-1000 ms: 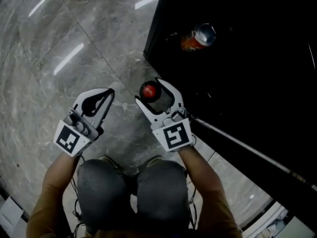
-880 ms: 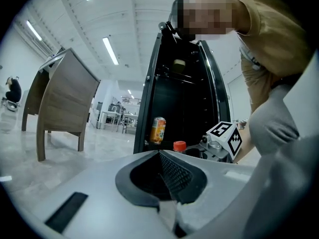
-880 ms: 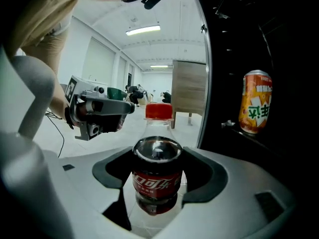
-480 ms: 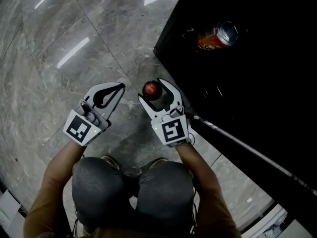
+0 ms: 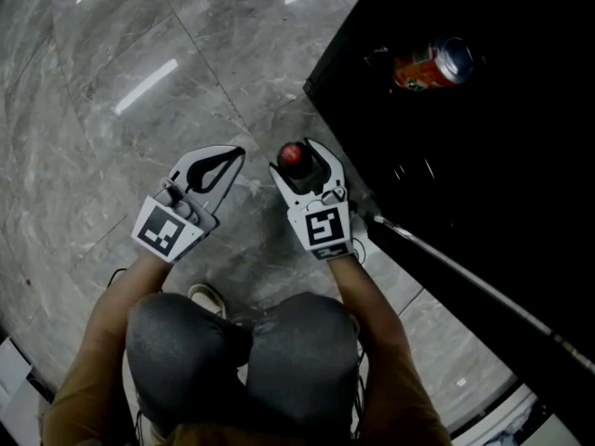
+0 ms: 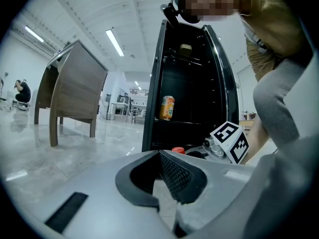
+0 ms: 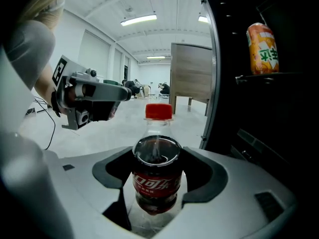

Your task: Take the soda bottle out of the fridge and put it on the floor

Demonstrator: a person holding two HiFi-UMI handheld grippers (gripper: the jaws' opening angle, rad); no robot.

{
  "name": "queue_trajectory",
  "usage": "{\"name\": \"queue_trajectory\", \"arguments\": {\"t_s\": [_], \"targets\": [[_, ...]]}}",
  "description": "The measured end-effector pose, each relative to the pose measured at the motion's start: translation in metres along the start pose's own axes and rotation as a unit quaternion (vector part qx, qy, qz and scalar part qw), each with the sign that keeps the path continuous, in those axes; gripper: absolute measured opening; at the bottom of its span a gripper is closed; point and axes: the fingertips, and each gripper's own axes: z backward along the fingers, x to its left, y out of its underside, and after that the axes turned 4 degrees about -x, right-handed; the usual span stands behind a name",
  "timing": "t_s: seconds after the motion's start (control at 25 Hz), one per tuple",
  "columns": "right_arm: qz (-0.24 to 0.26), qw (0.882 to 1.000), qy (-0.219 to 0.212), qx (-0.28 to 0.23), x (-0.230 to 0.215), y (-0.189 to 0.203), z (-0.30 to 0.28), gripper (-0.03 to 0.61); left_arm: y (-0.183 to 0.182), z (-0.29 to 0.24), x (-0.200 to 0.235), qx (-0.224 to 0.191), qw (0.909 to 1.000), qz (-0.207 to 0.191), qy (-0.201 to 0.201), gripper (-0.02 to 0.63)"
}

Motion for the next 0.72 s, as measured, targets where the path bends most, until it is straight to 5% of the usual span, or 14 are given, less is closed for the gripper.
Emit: {"name": "queue_trajectory", "arguments": {"t_s": [0.72], "targets": [[-0.016, 0.999, 0.03, 0.009, 0.01, 0.016, -0.014, 0.293, 0.006, 0.016, 0.005, 0.001, 0.9994, 0.015, -0.03, 0.002]]}}
